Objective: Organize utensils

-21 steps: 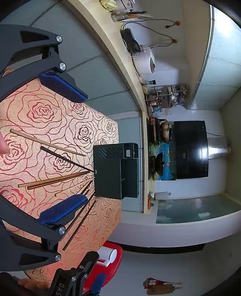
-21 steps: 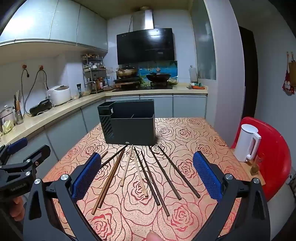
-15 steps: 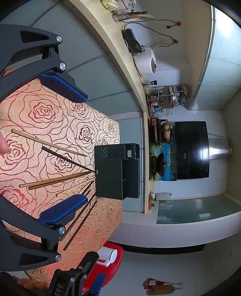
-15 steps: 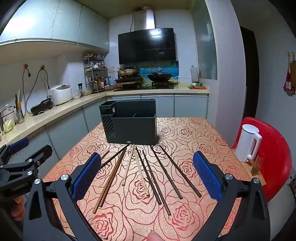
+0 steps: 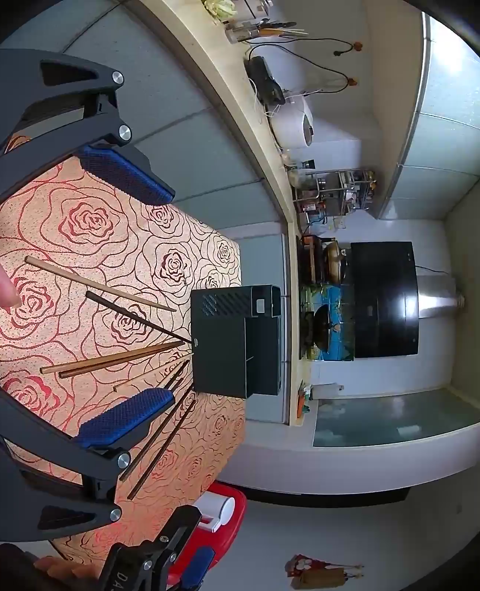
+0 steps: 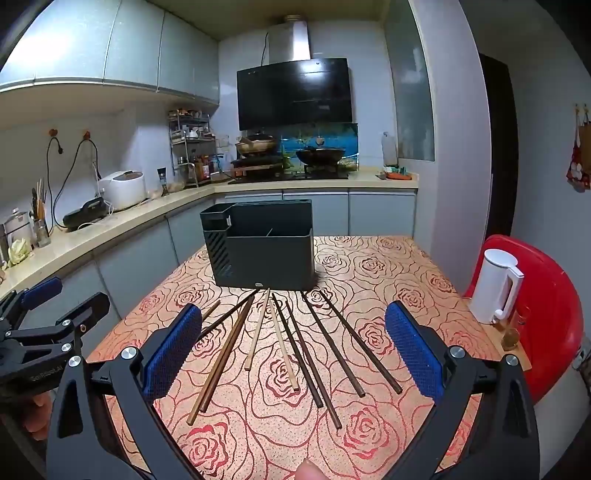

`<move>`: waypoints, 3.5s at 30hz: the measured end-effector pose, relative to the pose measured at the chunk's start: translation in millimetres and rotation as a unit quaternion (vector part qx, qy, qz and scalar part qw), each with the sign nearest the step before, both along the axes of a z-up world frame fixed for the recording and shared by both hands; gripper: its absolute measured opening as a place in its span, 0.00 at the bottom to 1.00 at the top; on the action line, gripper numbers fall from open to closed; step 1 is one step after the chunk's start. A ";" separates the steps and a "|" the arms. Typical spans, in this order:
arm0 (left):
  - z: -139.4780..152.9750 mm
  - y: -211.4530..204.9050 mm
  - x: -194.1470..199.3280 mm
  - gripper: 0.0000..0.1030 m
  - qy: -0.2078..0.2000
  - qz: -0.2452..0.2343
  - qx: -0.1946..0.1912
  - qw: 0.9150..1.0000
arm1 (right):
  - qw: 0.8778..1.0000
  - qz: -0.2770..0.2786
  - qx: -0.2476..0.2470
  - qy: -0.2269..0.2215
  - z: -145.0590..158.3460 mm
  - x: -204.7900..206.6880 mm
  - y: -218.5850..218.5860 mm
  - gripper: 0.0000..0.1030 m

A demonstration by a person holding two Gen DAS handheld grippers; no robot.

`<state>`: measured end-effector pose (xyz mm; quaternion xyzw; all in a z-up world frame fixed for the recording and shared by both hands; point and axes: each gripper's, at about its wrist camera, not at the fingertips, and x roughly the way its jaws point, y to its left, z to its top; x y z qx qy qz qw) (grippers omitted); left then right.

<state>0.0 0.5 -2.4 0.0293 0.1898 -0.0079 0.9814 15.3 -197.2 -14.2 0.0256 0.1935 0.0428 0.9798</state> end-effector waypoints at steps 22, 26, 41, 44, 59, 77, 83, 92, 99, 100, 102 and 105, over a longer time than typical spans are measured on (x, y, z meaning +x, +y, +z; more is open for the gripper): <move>-2.4 2.0 -5.0 0.93 -0.006 0.002 -0.003 1.000 | 1.000 -0.003 0.002 -0.017 7.2 -8.8 -6.0 0.94; -2.2 1.8 -4.8 0.93 -0.006 0.002 -0.003 1.000 | 1.000 -0.003 0.002 -0.017 7.0 -8.8 -6.3 0.94; -2.1 1.0 -5.5 0.93 -0.005 0.001 -0.003 1.000 | 1.000 -0.003 0.002 -0.016 6.9 -8.7 -6.0 0.94; -2.5 0.5 -6.2 0.93 -0.004 0.000 -0.004 1.000 | 1.000 -0.004 0.003 -0.015 5.9 -8.9 -6.2 0.94; -4.1 -3.2 -5.0 0.93 0.007 -0.008 -0.002 1.000 | 1.000 -0.008 0.003 -0.007 -0.3 -8.3 -7.0 0.94; -12.4 -3.1 0.6 0.93 0.022 -0.012 -0.002 1.000 | 1.000 -0.009 0.002 0.002 -3.5 -4.3 -10.4 0.94; -20.6 1.0 5.8 0.93 0.040 -0.015 -0.003 0.999 | 1.000 -0.015 -0.006 0.003 -1.4 0.2 -14.5 0.94; -41.5 30.7 23.6 0.93 0.090 -0.030 -0.026 0.995 | 0.999 -0.034 -0.023 0.026 -13.9 11.7 -44.7 0.94; -83.2 30.9 41.1 0.90 0.154 -0.074 -0.026 0.985 | 0.998 -0.041 -0.020 0.048 -29.2 20.0 -67.1 0.94; -87.9 31.2 42.3 0.88 0.160 -0.079 -0.026 0.984 | 0.998 -0.040 -0.022 0.049 -30.6 20.6 -68.0 0.94; -96.9 32.0 44.2 0.79 0.174 -0.089 -0.025 0.980 | 0.998 -0.040 -0.026 0.050 -34.5 22.2 -69.2 0.94; -108.6 35.6 47.5 0.68 0.191 -0.094 -0.021 0.977 | 0.997 -0.040 -0.033 0.054 -39.9 25.7 -69.5 0.94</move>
